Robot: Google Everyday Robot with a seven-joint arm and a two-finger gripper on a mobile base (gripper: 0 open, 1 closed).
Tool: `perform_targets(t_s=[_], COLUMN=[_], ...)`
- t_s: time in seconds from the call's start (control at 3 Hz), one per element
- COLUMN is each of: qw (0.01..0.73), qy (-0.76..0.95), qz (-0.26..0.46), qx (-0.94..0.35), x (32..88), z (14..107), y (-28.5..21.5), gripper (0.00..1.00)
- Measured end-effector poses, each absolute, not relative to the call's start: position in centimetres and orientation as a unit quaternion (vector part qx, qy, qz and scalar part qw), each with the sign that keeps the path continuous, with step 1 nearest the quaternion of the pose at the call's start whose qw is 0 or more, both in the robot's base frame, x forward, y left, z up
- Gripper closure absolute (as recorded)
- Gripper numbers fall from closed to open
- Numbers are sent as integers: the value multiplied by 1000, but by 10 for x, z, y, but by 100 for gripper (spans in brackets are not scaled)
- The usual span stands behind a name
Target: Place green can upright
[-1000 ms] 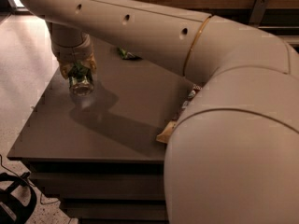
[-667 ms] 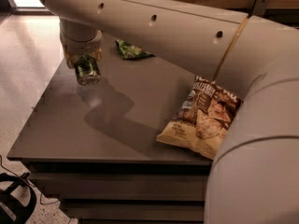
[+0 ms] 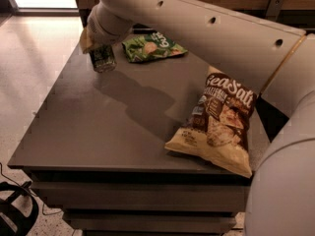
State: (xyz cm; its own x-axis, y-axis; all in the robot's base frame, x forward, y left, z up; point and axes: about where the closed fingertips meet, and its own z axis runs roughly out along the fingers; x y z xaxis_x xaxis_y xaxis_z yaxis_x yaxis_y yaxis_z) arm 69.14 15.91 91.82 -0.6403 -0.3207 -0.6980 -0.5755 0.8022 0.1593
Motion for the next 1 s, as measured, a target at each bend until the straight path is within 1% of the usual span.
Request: perform_targets(t_s=[0.33,0.67,1.0], qw=[366,406,465], qy=[855,814,770], qz=[240,278,274], qx=[-278,-310,-340], x=[705,704,694], z=[914,913,918], y=[160,165,164], gripper=[100,100,100])
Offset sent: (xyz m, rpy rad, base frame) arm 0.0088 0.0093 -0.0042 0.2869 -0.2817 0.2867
